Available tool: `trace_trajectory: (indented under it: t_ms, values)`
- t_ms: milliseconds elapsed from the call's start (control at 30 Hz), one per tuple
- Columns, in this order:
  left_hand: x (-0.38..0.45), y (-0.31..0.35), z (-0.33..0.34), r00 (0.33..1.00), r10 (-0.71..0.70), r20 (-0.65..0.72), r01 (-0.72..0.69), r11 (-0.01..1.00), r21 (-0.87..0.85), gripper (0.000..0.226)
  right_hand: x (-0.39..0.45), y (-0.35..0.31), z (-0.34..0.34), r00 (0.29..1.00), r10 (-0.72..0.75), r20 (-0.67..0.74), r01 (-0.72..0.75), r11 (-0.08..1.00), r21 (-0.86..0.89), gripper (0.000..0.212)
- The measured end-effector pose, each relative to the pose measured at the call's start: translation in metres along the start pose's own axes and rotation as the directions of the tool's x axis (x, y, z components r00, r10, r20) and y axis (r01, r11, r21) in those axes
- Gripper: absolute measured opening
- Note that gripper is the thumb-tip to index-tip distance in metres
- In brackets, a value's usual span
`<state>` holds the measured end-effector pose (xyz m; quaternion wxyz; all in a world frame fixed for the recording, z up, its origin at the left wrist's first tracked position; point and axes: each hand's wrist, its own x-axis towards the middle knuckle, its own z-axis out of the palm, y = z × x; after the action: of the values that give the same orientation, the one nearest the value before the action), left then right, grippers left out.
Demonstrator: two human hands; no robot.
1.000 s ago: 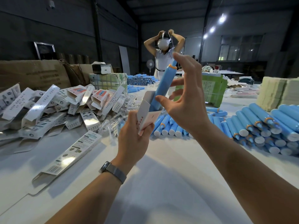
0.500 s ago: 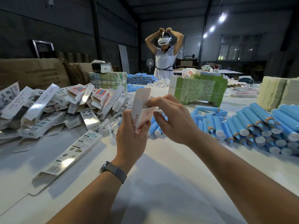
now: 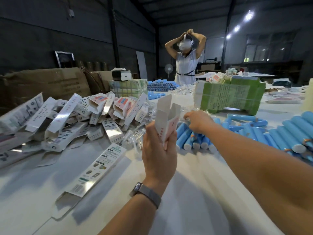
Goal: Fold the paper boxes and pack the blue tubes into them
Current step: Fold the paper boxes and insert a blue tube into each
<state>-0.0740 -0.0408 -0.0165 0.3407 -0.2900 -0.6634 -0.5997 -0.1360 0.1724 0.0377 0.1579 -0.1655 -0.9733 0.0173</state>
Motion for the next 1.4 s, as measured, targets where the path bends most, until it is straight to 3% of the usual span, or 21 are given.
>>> trace_trajectory:
  t_ms: [100, 200, 267, 367, 433, 533, 633, 800, 867, 933, 1033, 1133, 1200, 1400]
  values:
    - [0.000, -0.002, 0.000, 1.000, 0.020, 0.012, -0.020, 1.000, 0.002, 0.035, 0.001, -0.002, -0.001, 0.990, 0.028, -0.136, -0.009, 0.990, 0.140, 0.030]
    - [0.000, -0.003, 0.001, 0.999, 0.014, 0.033, -0.014, 1.000, 0.000, 0.036, -0.011, -0.007, -0.013, 0.951, 0.020, -0.309, 0.079, 0.949, 0.305, 0.027]
    - [0.000, -0.003, 0.000, 0.999, -0.003, 0.051, 0.005, 0.999, -0.034, 0.038, -0.029, -0.014, -0.034, 0.902, 0.075, -0.426, 0.172, 0.841, 0.513, 0.023]
    - [0.000, 0.000, 0.001, 0.998, -0.005, 0.068, 0.013, 0.993, -0.116, 0.042, -0.077, -0.021, -0.081, 0.827, 0.175, -0.534, 0.360, 0.563, 0.744, 0.017]
    - [-0.001, 0.004, 0.001, 0.997, 0.002, 0.074, 0.009, 0.988, -0.156, 0.044, -0.116, -0.022, -0.111, 0.799, 0.166, -0.578, 0.466, 0.436, 0.770, 0.019]
    - [-0.004, 0.008, 0.001, 0.994, -0.014, 0.110, 0.034, 0.982, -0.183, 0.042, -0.170, -0.022, -0.138, 0.791, 0.056, -0.609, 0.546, 0.385, 0.744, 0.024]
    - [-0.007, 0.015, 0.002, 0.989, -0.017, 0.147, 0.045, 0.980, -0.194, 0.041, -0.202, -0.024, -0.142, 0.794, -0.045, -0.606, 0.570, 0.399, 0.718, 0.029]
    - [-0.016, 0.034, 0.007, 0.983, 0.082, 0.163, -0.048, 0.978, -0.205, 0.042, -0.211, -0.033, -0.133, 0.738, -0.174, -0.651, 0.585, 0.646, 0.491, 0.027]
    - [-0.020, 0.038, 0.008, 0.974, 0.132, 0.184, -0.093, 0.974, -0.206, 0.044, -0.211, -0.036, -0.126, 0.663, -0.275, -0.697, 0.617, 0.727, 0.300, 0.025]
    - [-0.023, 0.040, 0.009, 0.965, 0.166, 0.205, -0.123, 0.970, -0.208, 0.044, -0.211, -0.037, -0.117, 0.594, -0.310, -0.742, 0.651, 0.727, 0.217, 0.022]
    - [-0.024, 0.042, 0.010, 0.960, 0.159, 0.230, -0.111, 0.972, -0.208, 0.044, -0.208, -0.036, -0.108, 0.558, -0.262, -0.788, 0.651, 0.727, 0.219, 0.023]
    - [-0.025, 0.039, 0.010, 0.957, 0.137, 0.257, -0.089, 0.978, -0.190, 0.048, -0.205, -0.031, -0.103, 0.507, -0.375, -0.776, 0.646, 0.761, 0.055, 0.013]
    - [-0.024, 0.035, 0.010, 0.959, 0.109, 0.262, -0.063, 0.982, -0.178, 0.053, -0.204, -0.028, -0.101, 0.517, -0.435, -0.738, 0.632, 0.775, -0.014, 0.007]
    - [-0.023, 0.030, 0.010, 0.961, 0.066, 0.270, -0.012, 0.981, -0.194, 0.056, -0.204, -0.027, -0.097, 0.607, -0.545, -0.578, 0.583, 0.800, -0.142, 0.027]
